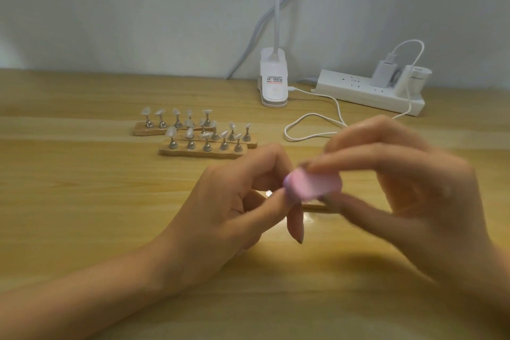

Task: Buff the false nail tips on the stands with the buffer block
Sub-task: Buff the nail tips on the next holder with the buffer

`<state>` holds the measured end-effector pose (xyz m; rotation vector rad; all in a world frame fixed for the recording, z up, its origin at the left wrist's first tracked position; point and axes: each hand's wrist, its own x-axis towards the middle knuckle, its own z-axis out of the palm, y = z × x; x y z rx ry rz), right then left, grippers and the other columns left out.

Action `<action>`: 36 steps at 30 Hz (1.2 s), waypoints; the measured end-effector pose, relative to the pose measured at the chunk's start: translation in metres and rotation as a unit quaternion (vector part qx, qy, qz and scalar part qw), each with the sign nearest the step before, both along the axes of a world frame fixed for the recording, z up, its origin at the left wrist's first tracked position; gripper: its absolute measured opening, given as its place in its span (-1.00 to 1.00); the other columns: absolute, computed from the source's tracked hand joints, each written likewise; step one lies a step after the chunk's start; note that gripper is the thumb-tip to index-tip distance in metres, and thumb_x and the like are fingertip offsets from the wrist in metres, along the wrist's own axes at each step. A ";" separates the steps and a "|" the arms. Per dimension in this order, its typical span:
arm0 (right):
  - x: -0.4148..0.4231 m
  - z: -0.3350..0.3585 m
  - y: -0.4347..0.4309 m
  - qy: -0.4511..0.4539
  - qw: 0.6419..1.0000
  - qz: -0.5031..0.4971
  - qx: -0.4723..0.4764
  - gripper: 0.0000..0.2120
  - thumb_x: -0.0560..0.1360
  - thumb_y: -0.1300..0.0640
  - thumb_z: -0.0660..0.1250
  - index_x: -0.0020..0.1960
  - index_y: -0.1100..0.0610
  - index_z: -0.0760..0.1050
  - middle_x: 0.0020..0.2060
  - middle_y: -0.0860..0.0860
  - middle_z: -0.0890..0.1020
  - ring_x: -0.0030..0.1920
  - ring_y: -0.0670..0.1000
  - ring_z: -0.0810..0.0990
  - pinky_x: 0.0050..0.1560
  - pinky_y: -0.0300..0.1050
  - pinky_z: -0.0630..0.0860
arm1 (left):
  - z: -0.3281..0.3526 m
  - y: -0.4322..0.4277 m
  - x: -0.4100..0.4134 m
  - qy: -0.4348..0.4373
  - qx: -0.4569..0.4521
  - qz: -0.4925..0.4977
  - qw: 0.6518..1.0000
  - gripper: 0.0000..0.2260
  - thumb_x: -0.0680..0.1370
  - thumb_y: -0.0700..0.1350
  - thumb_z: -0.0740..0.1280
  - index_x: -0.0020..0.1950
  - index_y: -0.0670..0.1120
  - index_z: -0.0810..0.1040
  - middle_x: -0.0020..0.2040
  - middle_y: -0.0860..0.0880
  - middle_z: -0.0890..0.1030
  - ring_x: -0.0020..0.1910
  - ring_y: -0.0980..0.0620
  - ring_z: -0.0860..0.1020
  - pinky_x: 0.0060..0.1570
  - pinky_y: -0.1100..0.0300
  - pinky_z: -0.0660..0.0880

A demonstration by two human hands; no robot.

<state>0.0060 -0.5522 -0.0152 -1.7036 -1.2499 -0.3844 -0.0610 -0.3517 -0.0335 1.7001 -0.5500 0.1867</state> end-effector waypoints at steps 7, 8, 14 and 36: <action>0.008 -0.006 -0.001 0.024 0.999 -0.026 0.020 -0.77 0.47 0.19 0.45 0.12 0.11 0.60 0.01 0.06 0.61 0.08 0.11 0.62 0.10 -0.04 0.53 | 0.000 -0.001 -0.002 -0.009 -0.012 -0.006 1.000 -0.90 0.59 -0.05 0.26 -0.12 0.00 0.42 -0.31 0.06 0.65 -0.62 0.19 0.26 -0.55 0.42 0.21; 0.009 -0.006 -0.001 0.034 0.999 -0.024 0.028 -0.77 0.48 0.19 0.46 0.13 0.11 0.60 0.02 0.06 0.61 0.07 0.12 0.62 0.11 -0.05 0.54 | 0.000 -0.001 -0.002 -0.008 -0.017 -0.013 1.000 -0.90 0.59 -0.05 0.26 -0.10 -0.02 0.42 -0.31 0.06 0.65 -0.61 0.18 0.26 -0.54 0.41 0.21; 0.003 -0.003 0.002 0.017 0.999 0.007 0.036 -0.78 0.50 0.20 0.46 0.14 0.11 0.58 0.02 0.07 0.60 0.04 0.13 0.62 0.08 -0.03 0.54 | 0.001 0.000 0.001 0.002 -0.036 -0.032 0.999 -0.89 0.62 -0.07 0.21 -0.07 -0.07 0.41 -0.22 -0.09 0.66 -0.62 0.15 0.29 -0.54 0.35 0.26; 0.008 -0.001 -0.002 -0.028 0.999 -0.001 0.036 -0.84 0.54 0.18 0.44 0.11 0.07 0.59 0.02 0.02 0.60 0.07 0.10 0.61 0.09 0.02 0.53 | 0.002 -0.001 -0.001 0.020 -0.043 -0.007 0.999 -0.86 0.59 -0.03 0.24 -0.08 -0.09 0.43 -0.33 0.00 0.61 -0.65 0.16 0.28 -0.57 0.40 0.22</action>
